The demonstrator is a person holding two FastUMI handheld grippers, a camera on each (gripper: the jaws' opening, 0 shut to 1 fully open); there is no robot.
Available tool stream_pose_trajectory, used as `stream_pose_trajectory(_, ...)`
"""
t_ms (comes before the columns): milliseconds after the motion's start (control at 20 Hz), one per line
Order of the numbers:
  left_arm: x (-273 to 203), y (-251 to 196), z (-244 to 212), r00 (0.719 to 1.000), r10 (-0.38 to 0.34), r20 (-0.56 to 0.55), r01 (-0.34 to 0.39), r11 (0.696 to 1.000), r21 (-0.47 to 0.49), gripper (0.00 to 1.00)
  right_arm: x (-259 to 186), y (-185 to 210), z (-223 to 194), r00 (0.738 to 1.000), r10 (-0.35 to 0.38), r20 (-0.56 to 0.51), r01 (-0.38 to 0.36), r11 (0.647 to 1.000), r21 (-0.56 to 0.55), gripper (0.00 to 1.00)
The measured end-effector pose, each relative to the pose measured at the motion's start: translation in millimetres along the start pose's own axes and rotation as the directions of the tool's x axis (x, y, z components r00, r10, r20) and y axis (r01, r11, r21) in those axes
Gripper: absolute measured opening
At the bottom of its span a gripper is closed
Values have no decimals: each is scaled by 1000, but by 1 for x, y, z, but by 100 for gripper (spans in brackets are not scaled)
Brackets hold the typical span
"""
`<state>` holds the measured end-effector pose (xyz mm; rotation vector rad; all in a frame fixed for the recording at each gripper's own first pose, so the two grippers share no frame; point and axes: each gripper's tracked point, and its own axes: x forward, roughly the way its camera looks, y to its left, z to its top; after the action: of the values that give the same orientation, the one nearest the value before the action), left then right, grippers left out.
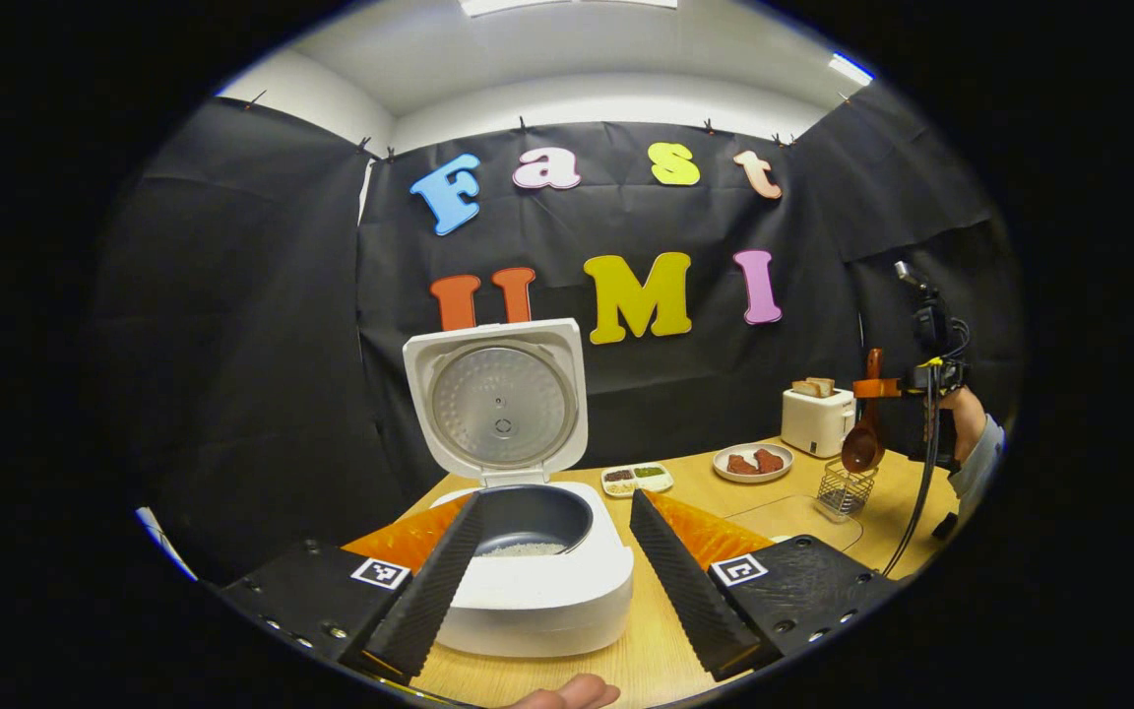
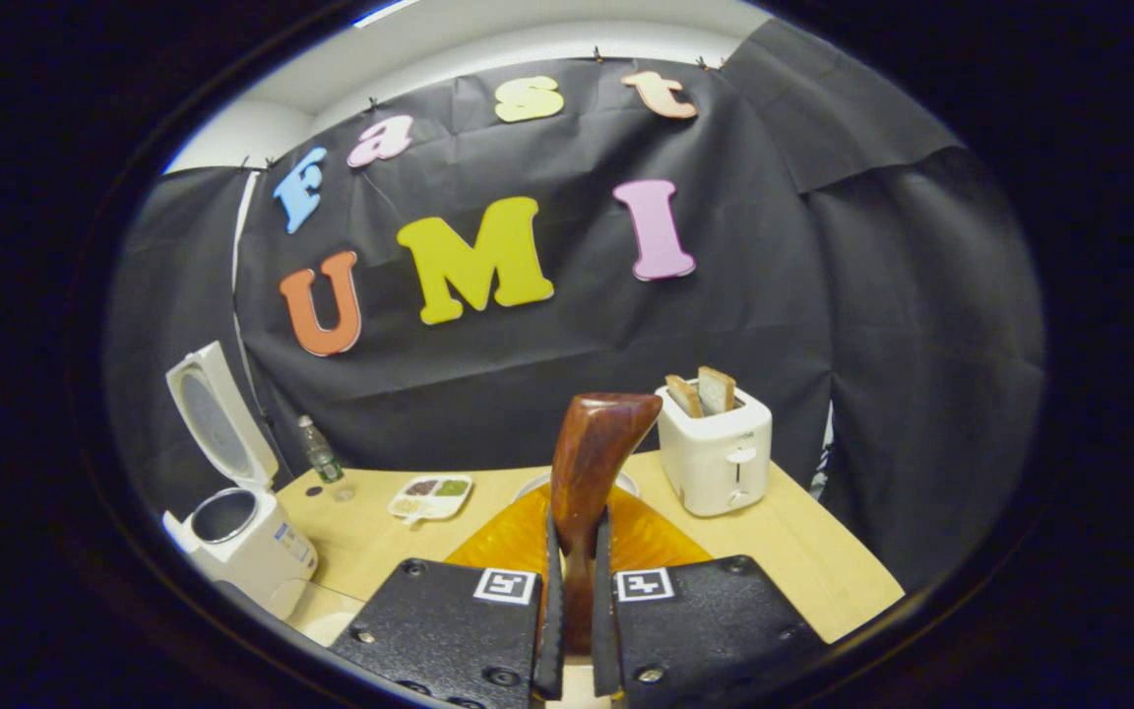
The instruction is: Close the left gripper, press the button to open the rice cooker; take a wooden spoon from the chopstick holder with the right hand, scoop a spoonful of rice and pour it into the rice cooker, then put the wooden spoon back into the chopstick holder.
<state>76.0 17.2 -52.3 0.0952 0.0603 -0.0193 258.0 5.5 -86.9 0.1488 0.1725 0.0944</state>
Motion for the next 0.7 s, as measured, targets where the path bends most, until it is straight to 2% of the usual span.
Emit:
stream_pose_trajectory(300, 0, 30, -17, 997, 71, -42, -73, 996, -55, 95, -47, 77, 22, 994, 89, 70, -83, 993, -82, 17)
stream_pose_trajectory(450, -4, 47, -15, 991, 129, -28, -130, 990, -52, 96, -62, 122, 2, 988, 142, 59, -133, 982, -131, 16)
stream_pose_trajectory(550, -9, 52, -9, 990, 141, -3, -141, 988, -56, 96, -64, 149, -21, 984, 177, 32, -170, 973, -159, 16)
stream_pose_trajectory(700, -15, 51, -9, 992, 124, 8, -123, 989, -79, 95, -59, 167, -57, 987, 161, -12, -160, 967, -200, 16)
